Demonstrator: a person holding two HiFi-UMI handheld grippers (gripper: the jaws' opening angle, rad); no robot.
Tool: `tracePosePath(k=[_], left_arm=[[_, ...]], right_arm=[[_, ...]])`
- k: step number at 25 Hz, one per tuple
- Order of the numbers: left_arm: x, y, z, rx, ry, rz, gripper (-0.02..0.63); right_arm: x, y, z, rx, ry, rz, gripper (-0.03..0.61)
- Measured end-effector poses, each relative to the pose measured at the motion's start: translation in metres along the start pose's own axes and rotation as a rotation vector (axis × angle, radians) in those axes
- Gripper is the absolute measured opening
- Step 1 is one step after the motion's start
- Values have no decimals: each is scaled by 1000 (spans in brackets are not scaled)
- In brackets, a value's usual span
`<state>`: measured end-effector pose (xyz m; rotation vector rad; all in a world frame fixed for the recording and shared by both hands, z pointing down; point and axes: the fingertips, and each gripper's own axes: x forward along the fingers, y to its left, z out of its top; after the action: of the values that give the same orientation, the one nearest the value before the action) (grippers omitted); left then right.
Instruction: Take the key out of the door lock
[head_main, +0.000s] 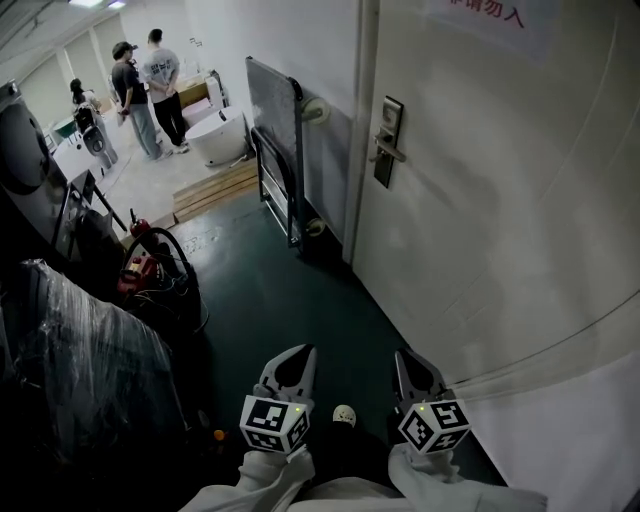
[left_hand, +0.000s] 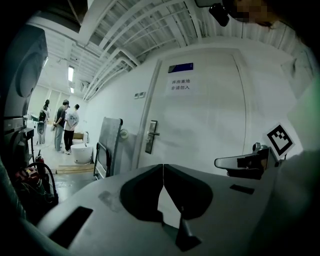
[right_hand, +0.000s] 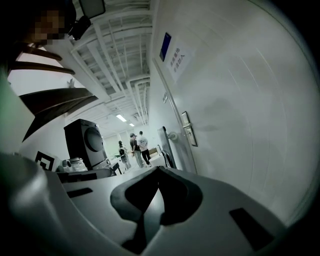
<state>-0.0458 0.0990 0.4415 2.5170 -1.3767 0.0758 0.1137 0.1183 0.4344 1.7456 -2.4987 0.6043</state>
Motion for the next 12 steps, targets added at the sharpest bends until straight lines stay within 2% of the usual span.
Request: tracePosePath(k=[8,12], left_arm=[[68,22,20,5,-27,14,14],[93,25,27,12,-38,21,14]], right_arm=[[67,-28,33,-29,-10,52,52],[82,-44,40,-8,-13,62,52]])
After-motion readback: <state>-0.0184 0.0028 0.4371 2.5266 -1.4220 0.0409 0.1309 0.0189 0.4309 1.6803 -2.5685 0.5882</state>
